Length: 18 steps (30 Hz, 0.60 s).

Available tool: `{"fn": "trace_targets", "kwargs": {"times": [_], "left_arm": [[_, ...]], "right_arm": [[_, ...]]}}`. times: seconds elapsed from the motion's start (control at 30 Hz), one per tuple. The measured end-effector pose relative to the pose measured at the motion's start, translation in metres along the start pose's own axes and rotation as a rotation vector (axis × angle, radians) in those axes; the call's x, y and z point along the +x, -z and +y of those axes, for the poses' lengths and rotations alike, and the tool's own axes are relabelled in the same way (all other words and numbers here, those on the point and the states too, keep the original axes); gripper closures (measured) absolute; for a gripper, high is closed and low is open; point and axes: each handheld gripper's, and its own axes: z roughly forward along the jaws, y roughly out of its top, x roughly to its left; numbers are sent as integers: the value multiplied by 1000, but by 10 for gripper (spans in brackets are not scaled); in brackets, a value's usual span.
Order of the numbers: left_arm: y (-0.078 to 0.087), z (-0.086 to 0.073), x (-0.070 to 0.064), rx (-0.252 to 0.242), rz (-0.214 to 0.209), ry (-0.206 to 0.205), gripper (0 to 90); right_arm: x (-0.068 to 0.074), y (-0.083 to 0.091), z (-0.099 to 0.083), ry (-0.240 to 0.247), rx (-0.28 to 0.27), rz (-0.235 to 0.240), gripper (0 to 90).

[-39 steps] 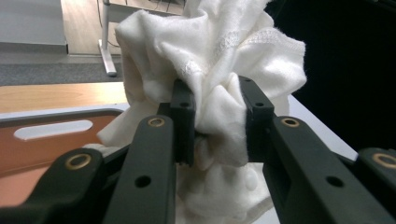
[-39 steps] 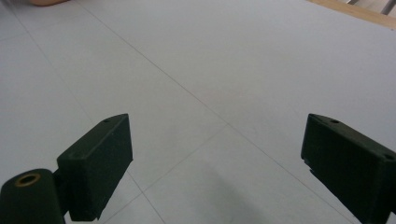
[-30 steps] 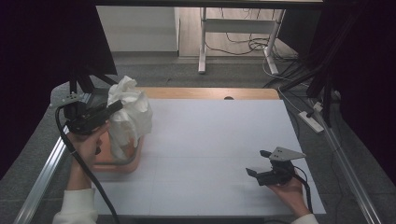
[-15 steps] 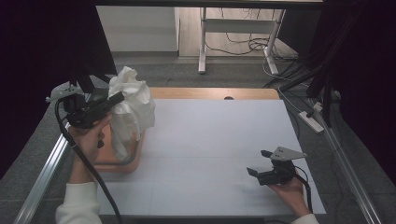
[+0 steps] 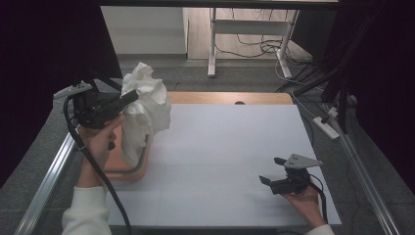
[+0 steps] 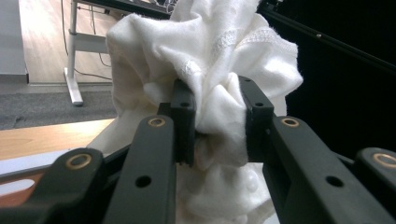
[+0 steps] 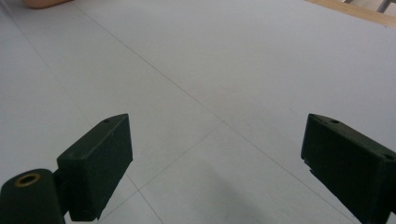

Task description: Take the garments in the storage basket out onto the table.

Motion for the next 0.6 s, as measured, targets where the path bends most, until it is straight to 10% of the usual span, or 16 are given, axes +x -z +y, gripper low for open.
{"fn": "trace_targets", "kwargs": {"times": [0.6], "left_arm": [[-8,12,-17,-12,-64,-12,714]], "right_arm": [[0,0,0,2,3,2,89]]}}
